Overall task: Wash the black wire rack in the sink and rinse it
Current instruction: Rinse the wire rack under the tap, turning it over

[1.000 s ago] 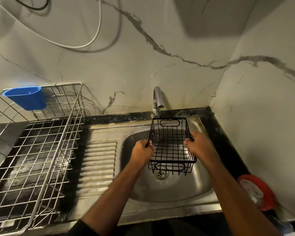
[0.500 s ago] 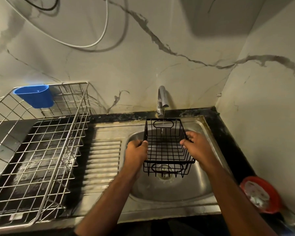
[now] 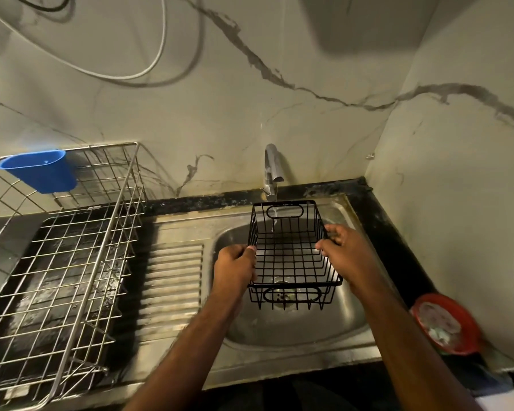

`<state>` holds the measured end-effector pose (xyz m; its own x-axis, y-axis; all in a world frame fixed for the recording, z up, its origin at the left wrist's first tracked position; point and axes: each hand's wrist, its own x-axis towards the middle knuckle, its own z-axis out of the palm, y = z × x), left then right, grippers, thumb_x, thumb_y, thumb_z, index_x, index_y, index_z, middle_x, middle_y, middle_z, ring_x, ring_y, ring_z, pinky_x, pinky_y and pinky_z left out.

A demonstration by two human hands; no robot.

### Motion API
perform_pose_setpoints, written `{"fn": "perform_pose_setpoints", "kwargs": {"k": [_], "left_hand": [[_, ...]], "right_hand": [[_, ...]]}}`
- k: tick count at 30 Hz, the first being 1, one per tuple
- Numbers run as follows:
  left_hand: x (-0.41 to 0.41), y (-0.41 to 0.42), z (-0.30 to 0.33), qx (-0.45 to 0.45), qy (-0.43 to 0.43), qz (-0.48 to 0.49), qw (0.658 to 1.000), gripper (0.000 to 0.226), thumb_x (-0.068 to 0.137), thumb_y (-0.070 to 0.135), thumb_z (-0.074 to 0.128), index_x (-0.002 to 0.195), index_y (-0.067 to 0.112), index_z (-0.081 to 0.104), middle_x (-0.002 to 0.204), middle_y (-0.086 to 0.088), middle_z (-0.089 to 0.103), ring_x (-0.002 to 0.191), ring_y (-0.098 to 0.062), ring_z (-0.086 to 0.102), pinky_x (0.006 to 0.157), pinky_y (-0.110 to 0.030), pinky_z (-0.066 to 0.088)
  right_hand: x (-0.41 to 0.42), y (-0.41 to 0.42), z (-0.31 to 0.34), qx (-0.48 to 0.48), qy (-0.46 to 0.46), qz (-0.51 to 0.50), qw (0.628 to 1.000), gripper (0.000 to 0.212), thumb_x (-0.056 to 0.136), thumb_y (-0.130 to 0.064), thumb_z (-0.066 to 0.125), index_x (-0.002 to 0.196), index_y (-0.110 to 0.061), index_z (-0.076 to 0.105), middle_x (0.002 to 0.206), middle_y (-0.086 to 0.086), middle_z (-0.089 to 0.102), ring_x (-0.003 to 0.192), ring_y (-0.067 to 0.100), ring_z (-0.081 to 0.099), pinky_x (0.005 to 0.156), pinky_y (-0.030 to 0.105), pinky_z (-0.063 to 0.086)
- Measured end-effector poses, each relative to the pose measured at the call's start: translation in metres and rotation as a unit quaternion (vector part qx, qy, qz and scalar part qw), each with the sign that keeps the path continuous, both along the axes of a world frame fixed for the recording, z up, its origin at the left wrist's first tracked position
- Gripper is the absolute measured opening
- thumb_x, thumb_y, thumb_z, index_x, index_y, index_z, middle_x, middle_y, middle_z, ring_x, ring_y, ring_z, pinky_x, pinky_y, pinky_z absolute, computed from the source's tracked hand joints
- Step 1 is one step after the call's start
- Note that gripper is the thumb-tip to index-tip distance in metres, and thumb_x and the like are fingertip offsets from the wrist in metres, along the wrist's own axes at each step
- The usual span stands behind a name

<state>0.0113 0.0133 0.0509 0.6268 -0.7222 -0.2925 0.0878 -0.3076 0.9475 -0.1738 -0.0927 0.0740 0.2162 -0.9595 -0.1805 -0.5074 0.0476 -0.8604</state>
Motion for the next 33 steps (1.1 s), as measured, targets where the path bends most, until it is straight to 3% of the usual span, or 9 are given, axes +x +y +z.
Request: {"fn": "perform_pose_setpoints", "kwargs": {"k": [10, 17, 23, 26, 33], "left_hand": [[-0.004, -0.001, 0.001, 0.007, 0.011, -0.01, 1.0, 0.026, 0.099, 0.014, 0.06, 0.089, -0.01, 0.064, 0.063, -0.007, 0.054, 0.054, -0.02, 0.047, 0.06, -0.037, 0.043], [-0.008, -0.004, 0.001, 0.003, 0.01, -0.018, 1.0, 0.023, 0.1, 0.013, 0.058, 0.089, -0.006, 0.067, 0.061, -0.006, 0.057, 0.056, -0.02, 0.05, 0.066, -0.039, 0.048], [-0.01, -0.007, -0.002, -0.002, -0.019, -0.038, 0.999, 0.025, 0.099, 0.014, 0.058, 0.084, -0.003, 0.069, 0.057, -0.003, 0.06, 0.056, -0.023, 0.053, 0.067, -0.042, 0.051], [-0.012, -0.008, -0.003, -0.006, -0.027, -0.048, 0.998, 0.024, 0.1, 0.012, 0.057, 0.086, 0.0, 0.07, 0.057, -0.001, 0.06, 0.054, -0.019, 0.054, 0.069, -0.045, 0.055], [-0.011, -0.012, 0.0, -0.017, -0.042, -0.078, 0.996, 0.025, 0.104, 0.014, 0.052, 0.092, 0.004, 0.071, 0.062, 0.0, 0.06, 0.058, -0.019, 0.055, 0.067, -0.038, 0.05]], "right_hand": [[-0.008, 0.003, 0.0, -0.014, 0.007, -0.018, 1.0, 0.053, 0.088, -0.023, 0.073, 0.139, -0.023, 0.055, 0.123, 0.002, 0.069, 0.1, 0.012, 0.066, 0.085, 0.032, 0.053], [-0.015, 0.003, 0.003, -0.038, 0.019, -0.026, 0.999, 0.051, 0.088, -0.024, 0.072, 0.137, -0.024, 0.057, 0.111, 0.001, 0.073, 0.086, 0.007, 0.068, 0.063, 0.022, 0.048], [-0.021, 0.002, 0.005, -0.041, 0.014, -0.03, 0.999, 0.051, 0.089, -0.024, 0.071, 0.138, -0.022, 0.057, 0.11, -0.002, 0.074, 0.088, 0.006, 0.068, 0.064, 0.018, 0.045], [-0.025, 0.003, 0.004, -0.049, 0.016, -0.038, 0.998, 0.05, 0.089, -0.026, 0.071, 0.137, -0.023, 0.058, 0.107, -0.005, 0.073, 0.079, -0.001, 0.065, 0.059, 0.016, 0.042], [-0.027, 0.004, 0.0, -0.062, 0.011, -0.04, 0.997, 0.05, 0.092, -0.031, 0.071, 0.139, -0.022, 0.057, 0.122, 0.0, 0.07, 0.083, -0.005, 0.059, 0.061, 0.01, 0.039]]}}
